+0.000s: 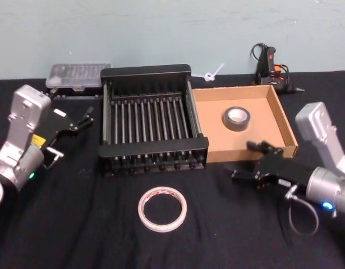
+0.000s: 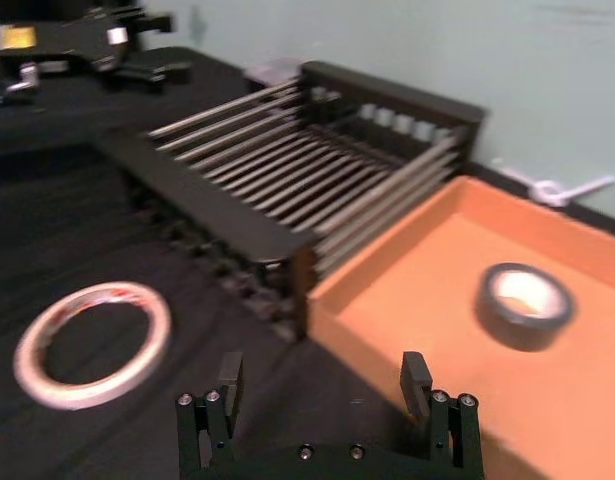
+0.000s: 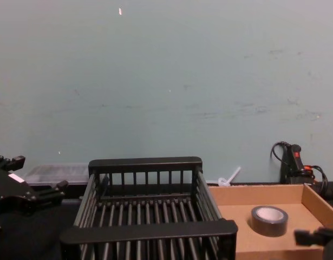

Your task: Pick up the white tape and place it into the black box , Pick up the silver tape and place it into the brown box.

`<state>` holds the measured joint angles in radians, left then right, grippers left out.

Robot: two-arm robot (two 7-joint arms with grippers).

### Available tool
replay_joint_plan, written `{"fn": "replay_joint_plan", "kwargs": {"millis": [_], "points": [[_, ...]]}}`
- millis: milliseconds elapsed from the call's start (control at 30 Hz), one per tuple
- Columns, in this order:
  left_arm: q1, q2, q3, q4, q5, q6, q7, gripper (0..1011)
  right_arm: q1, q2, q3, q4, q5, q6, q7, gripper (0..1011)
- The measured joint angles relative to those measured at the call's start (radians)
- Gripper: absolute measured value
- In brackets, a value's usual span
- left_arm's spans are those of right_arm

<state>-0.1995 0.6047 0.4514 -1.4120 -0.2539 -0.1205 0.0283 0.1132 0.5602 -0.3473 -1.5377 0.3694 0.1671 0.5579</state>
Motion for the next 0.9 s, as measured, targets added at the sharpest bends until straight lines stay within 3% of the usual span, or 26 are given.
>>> {"fn": "replay_joint_plan", "kwargs": {"millis": [433, 900], "points": [[0.0, 0.0, 0.0, 0.0, 0.0, 0.0, 0.0, 1001, 0.038, 0.002, -0.12, -0.001, -0.001, -0.009, 0.081, 1002], [0.0, 0.0, 0.0, 0.0, 0.0, 0.0, 0.0, 1001, 0.141, -0.03, -0.232, 0.067, -0.02, -0.005, 0.138, 1002]]}}
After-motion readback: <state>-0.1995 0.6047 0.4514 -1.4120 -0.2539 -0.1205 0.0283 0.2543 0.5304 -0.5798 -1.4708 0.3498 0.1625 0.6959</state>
